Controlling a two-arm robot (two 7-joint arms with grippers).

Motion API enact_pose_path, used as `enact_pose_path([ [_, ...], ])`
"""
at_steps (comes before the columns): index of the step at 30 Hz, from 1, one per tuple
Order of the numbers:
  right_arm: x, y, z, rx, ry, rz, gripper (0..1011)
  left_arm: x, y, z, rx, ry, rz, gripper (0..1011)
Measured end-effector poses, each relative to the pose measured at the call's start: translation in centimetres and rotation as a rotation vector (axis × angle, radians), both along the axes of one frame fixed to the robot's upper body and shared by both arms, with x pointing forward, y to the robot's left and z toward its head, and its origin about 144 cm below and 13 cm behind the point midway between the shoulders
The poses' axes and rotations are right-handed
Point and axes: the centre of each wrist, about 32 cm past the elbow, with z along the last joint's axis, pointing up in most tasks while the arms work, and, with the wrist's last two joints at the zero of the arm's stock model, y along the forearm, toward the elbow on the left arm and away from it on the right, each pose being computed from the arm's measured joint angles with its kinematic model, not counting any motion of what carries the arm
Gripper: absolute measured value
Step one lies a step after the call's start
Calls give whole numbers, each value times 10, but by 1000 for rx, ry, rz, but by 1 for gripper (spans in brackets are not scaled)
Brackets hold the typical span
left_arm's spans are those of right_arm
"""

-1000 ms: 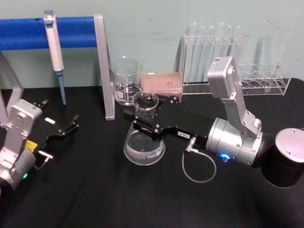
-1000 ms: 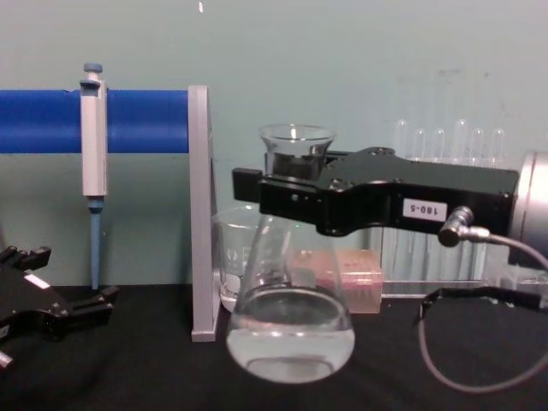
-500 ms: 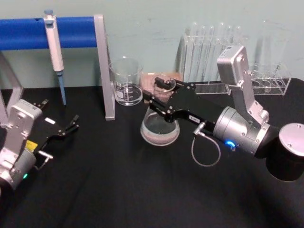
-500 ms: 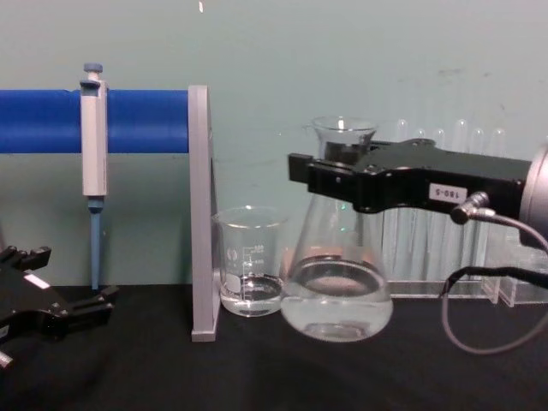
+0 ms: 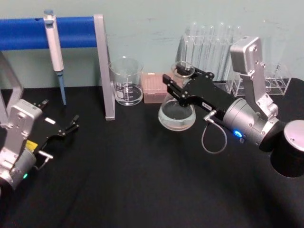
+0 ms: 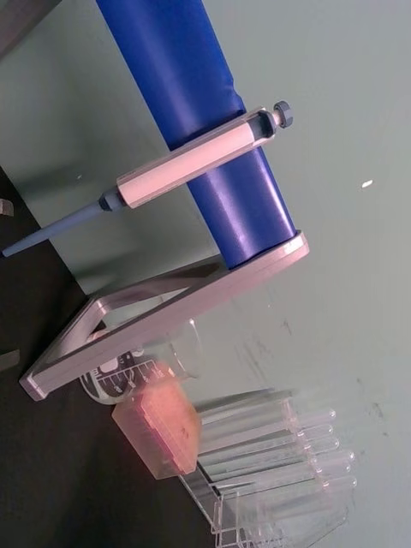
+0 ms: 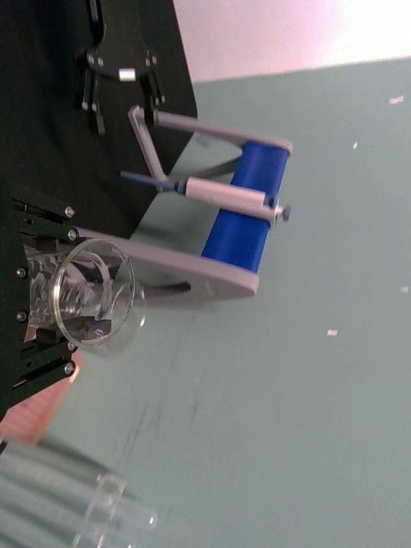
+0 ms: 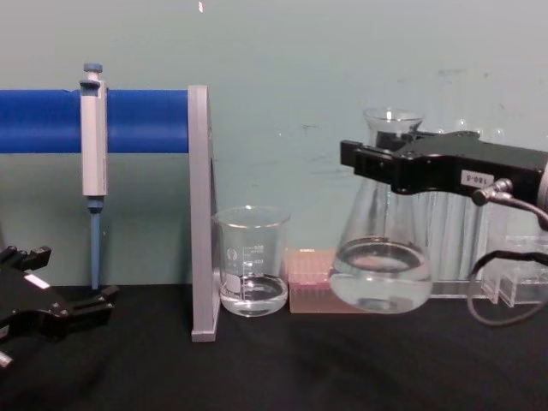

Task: Grasp the erlenmeyer flask with one hand, shake it three times, then place it back.

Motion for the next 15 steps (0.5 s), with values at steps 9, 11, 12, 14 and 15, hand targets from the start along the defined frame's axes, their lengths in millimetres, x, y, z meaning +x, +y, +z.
enact_pose_path([
  [9,1,-5,0,2,2,-74,453,0,0,0,0,0,0,1001],
  [11,2,-6,-1,2,2,-91,453,0,0,0,0,0,0,1001],
  [12,2,-7,-1,2,2,-98,453,0,0,0,0,0,0,1001],
  [14,2,-8,-1,4,1,-115,453,0,0,0,0,0,0,1001],
  [15,3,-9,0,4,0,-121,453,0,0,0,0,0,0,1001],
])
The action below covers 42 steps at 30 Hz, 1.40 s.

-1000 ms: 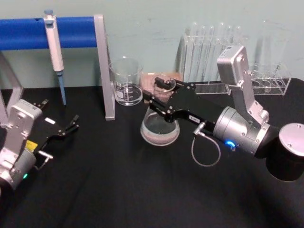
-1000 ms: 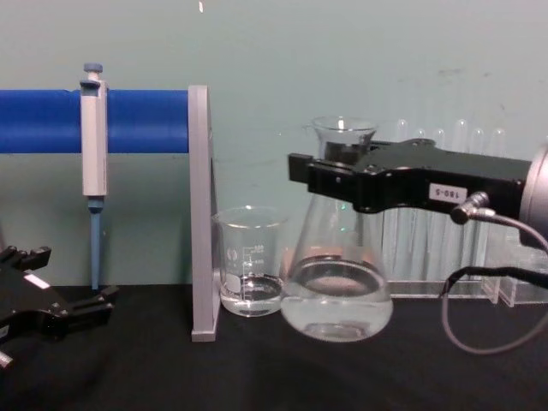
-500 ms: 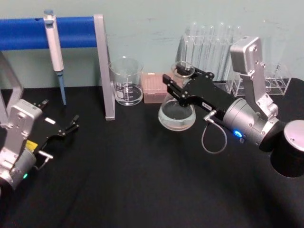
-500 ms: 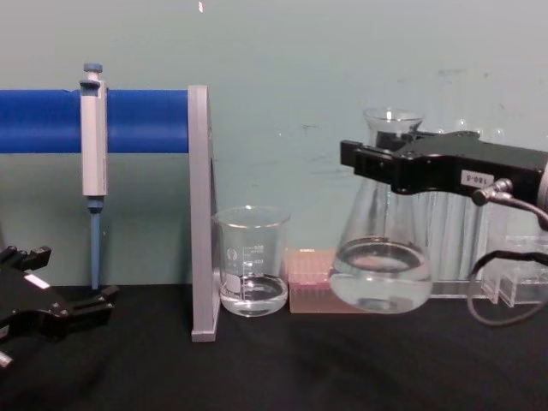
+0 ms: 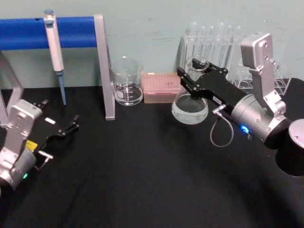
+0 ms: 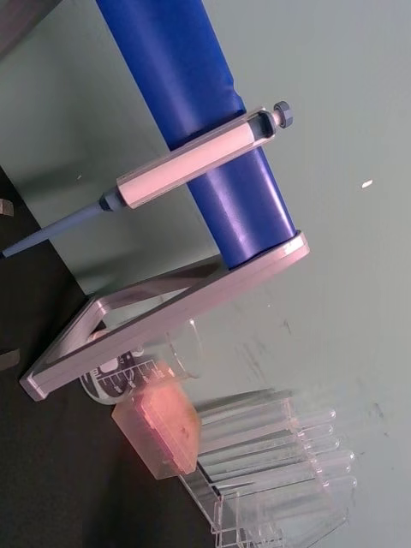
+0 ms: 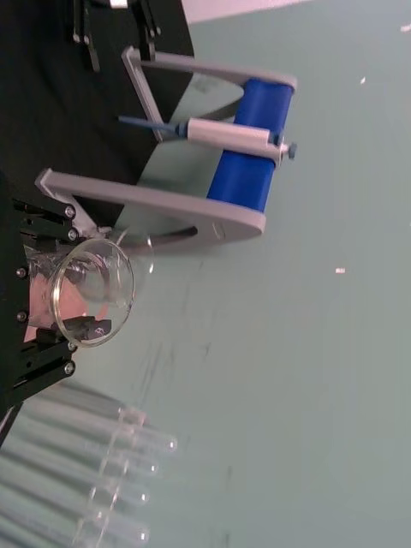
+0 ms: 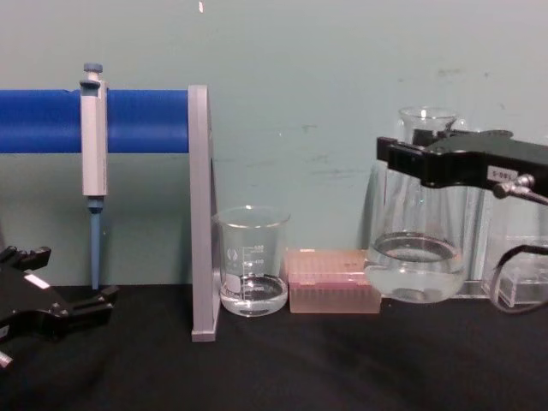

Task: Grasp the erlenmeyer flask with one hand, shake it three times, then place it back.

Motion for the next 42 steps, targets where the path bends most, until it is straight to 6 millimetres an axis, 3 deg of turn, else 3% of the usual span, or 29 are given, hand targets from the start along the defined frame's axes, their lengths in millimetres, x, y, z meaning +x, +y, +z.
enact_pose_path([
  [21,0,-9,0,-1,2,-71,453,0,0,0,0,0,0,1001],
  [42,-6,5,-1,-7,12,39,453,0,0,0,0,0,0,1001],
])
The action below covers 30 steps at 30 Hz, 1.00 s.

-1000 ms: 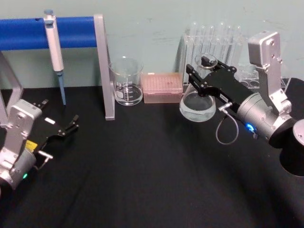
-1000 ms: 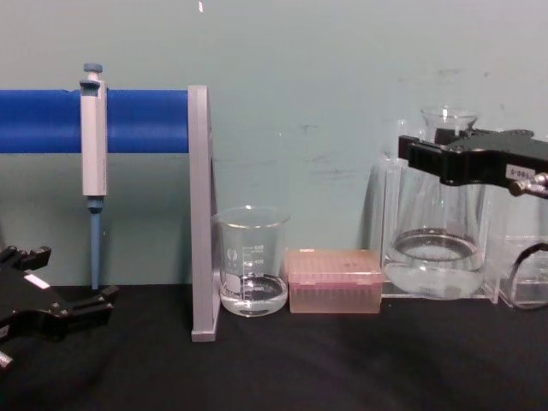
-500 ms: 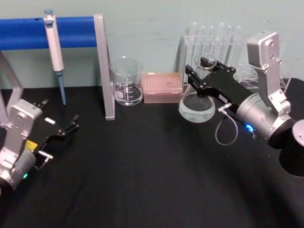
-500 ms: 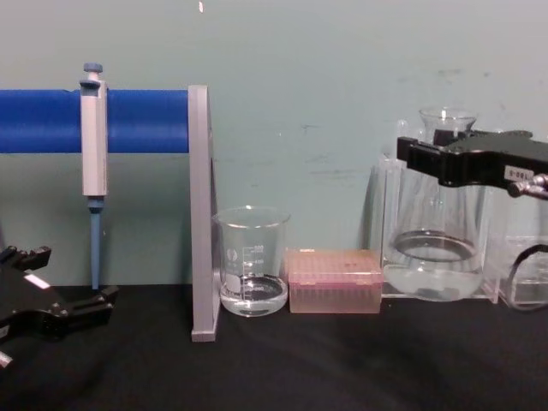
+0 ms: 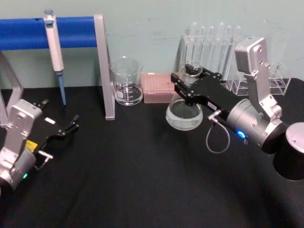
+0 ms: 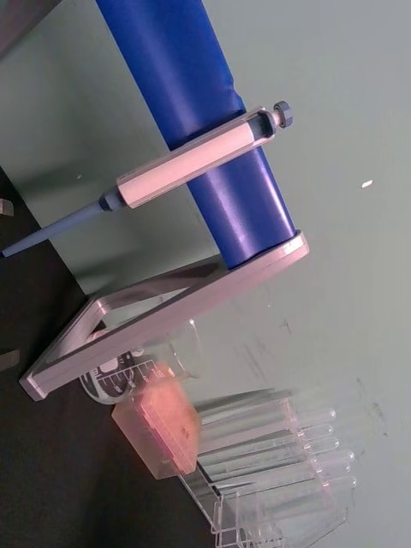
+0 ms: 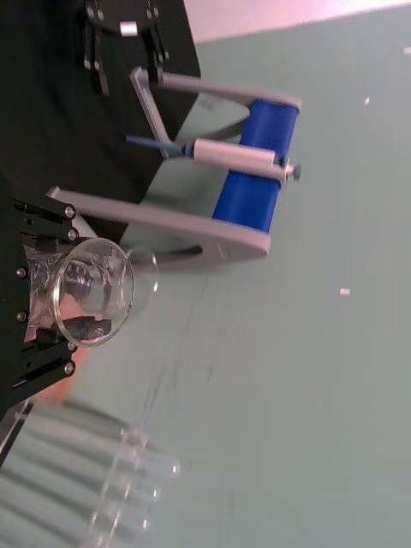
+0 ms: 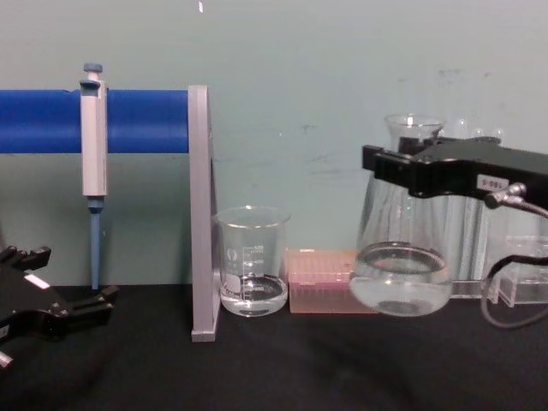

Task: Grasp the erlenmeyer flask with one hand, shake it three times, then place it back.

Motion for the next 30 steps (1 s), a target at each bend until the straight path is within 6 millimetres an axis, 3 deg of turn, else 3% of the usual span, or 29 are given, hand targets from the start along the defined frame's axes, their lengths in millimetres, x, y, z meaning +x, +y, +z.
enact_pose_path([
  [30,-9,12,-1,-33,-8,339,453,0,0,0,0,0,0,1001],
])
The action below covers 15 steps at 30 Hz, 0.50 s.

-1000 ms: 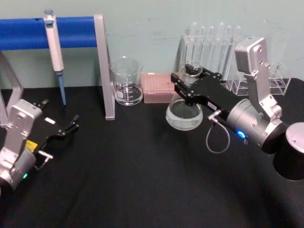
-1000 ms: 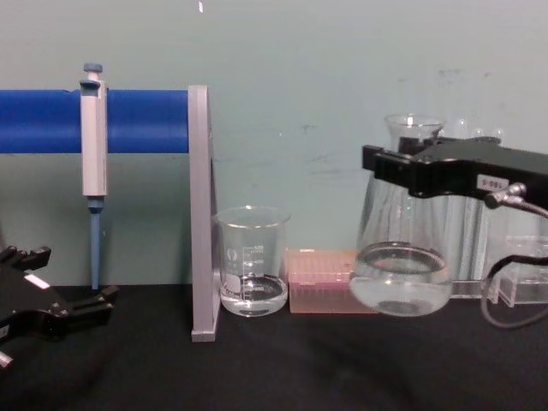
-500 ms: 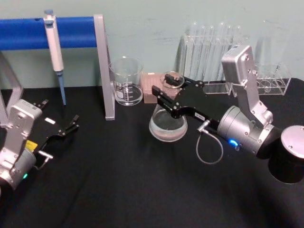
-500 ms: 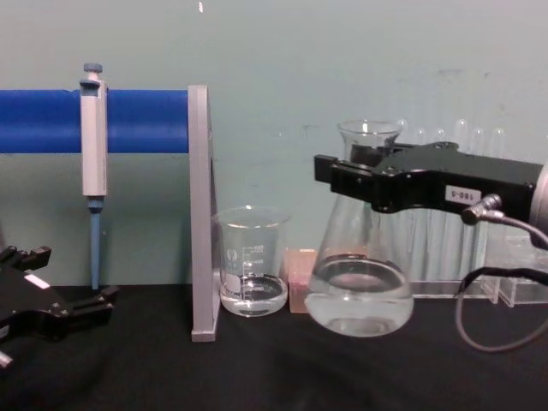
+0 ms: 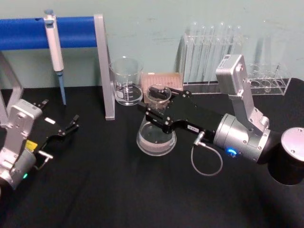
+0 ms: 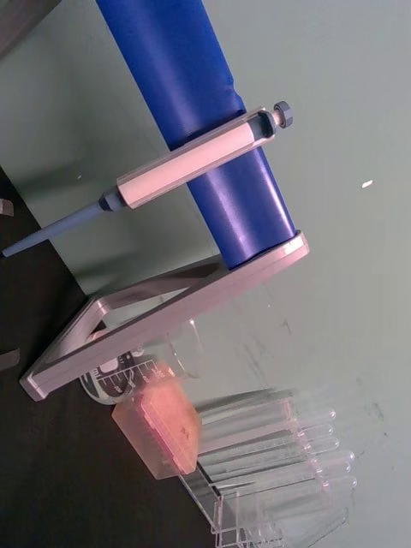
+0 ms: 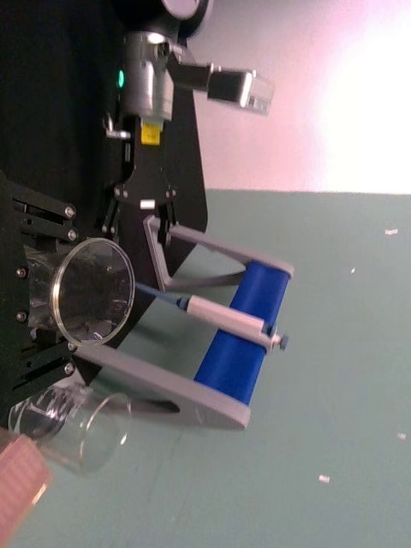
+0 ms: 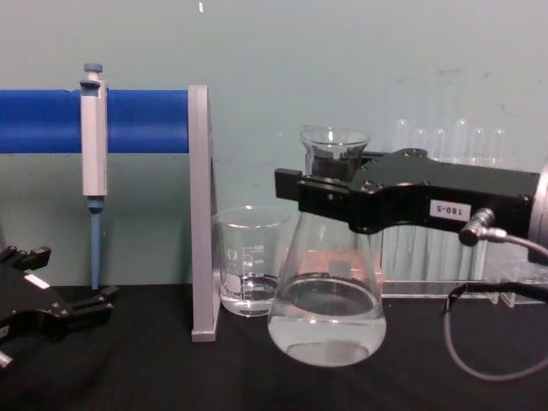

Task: Grasp the erlenmeyer flask with one hand, shake it three times, then place it back.

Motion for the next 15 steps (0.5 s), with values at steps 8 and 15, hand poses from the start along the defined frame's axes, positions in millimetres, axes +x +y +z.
enact_pose_path([
  [8,-1,-1,0,3,7,79,453,0,0,0,0,0,0,1001],
  [15,-3,0,0,8,15,144,453,0,0,0,0,0,0,1001],
])
